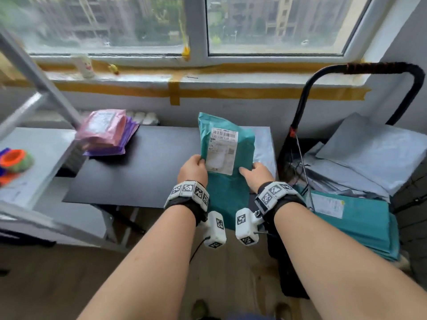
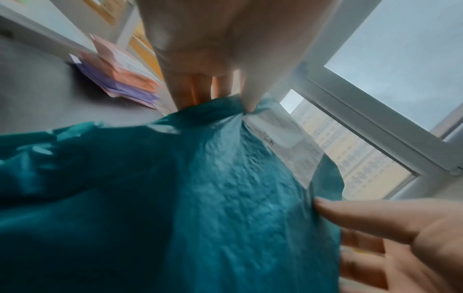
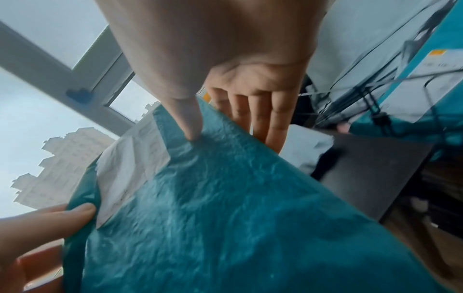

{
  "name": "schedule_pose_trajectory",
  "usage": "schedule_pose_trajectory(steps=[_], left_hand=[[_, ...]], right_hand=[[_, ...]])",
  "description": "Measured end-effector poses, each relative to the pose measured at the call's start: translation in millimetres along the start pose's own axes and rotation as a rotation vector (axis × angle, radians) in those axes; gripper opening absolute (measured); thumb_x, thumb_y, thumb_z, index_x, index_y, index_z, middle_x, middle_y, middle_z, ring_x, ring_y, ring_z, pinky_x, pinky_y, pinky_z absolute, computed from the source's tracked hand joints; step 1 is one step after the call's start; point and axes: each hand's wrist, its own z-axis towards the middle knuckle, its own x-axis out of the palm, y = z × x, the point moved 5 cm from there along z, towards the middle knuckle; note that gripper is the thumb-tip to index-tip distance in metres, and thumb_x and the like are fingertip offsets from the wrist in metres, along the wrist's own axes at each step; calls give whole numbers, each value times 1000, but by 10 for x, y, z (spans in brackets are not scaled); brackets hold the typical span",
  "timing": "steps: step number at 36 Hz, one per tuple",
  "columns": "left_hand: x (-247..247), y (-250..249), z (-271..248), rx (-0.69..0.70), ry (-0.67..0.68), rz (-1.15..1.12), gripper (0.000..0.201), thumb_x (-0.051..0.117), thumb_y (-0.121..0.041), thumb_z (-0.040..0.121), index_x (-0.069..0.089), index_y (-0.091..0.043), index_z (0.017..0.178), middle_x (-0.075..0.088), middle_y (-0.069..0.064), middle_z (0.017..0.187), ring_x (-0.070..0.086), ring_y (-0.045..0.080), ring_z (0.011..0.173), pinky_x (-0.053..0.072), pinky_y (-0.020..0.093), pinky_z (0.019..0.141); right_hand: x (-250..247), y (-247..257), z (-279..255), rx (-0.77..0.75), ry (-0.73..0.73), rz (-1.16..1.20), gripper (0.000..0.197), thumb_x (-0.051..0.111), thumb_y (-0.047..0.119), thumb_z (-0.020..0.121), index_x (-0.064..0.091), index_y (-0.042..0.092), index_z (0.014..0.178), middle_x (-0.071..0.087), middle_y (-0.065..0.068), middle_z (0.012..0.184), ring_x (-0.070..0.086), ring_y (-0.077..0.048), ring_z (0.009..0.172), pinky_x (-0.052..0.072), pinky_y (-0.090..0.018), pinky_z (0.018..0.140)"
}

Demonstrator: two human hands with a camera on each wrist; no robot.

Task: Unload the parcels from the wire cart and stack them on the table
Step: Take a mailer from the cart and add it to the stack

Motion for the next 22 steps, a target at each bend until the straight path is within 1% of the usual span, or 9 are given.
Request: schedule_pose_trajectory(steps=[2, 4, 6, 8, 11, 13, 16, 18, 22], left_hand=[[-211, 227, 103, -6, 27, 8, 27, 39, -22, 99, 61, -17, 112, 64, 8, 109, 56, 30, 94, 38, 28, 77], [-388, 443, 195, -14, 66, 17, 30, 40, -18, 96, 62, -19, 116, 65, 8, 112, 58, 32, 102, 40, 28, 80], [-545, 656, 263, -33, 100, 7, 36, 43, -15, 92, 61, -26, 121, 67, 4, 113, 59, 29, 101, 41, 26, 80], [-696, 852, 313, -52, 112, -9, 40, 48, -14, 88, 60, -28, 123, 67, 1, 111, 62, 26, 100, 43, 25, 80], [-872, 1091, 405, -75, 102, -30, 37, 53, -13, 82, 61, -27, 116, 69, 0, 104, 64, 24, 98, 44, 25, 77], [-972, 1216, 487, -108, 72, 20, 31, 54, -12, 83, 63, -22, 111, 69, 3, 104, 62, 27, 98, 42, 25, 75], [-1068, 1395, 658, -173, 38, 69, 20, 55, -11, 85, 68, -14, 100, 69, 11, 105, 62, 33, 100, 46, 30, 78], [-1093, 1500, 768, -214, 32, 83, 17, 57, -12, 85, 68, -14, 97, 69, 12, 105, 62, 33, 100, 47, 32, 81], [-1089, 1627, 1025, -247, 19, 114, 22, 51, -8, 86, 68, -15, 98, 68, 12, 108, 60, 33, 102, 45, 30, 78]], right_hand=[[297, 167, 1, -3, 17, -29, 30, 58, 31, 90, 62, 11, 112, 68, -6, 107, 64, -28, 98, 51, -33, 86], [579, 332, 10, -16, 25, -41, 30, 58, 28, 90, 62, 9, 113, 68, -9, 108, 64, -29, 98, 51, -33, 84], [832, 482, -1, -21, 42, -77, 31, 57, 27, 90, 61, 7, 112, 67, -10, 107, 63, -30, 96, 48, -30, 77], [1064, 613, -7, -20, 55, -109, 30, 56, 27, 89, 59, 6, 110, 66, -10, 103, 62, -30, 91, 43, -27, 72], [1335, 779, 13, -10, 68, -122, 24, 55, 19, 85, 57, 7, 106, 65, -10, 100, 60, -28, 85, 44, -29, 71], [1476, 871, 32, 12, 88, -133, 24, 54, 13, 82, 55, 8, 105, 63, -10, 98, 60, -29, 86, 46, -31, 73], [1681, 959, 129, 21, 134, -149, 30, 56, 15, 73, 59, 9, 102, 67, -10, 95, 65, -30, 87, 54, -36, 79], [1802, 990, 236, 14, 154, -167, 32, 54, 17, 67, 62, 9, 98, 69, -9, 91, 67, -30, 84, 55, -36, 76], [1976, 1072, 461, 20, 164, -219, 27, 53, 13, 77, 60, 10, 103, 68, -9, 94, 64, -29, 84, 48, -31, 71]])
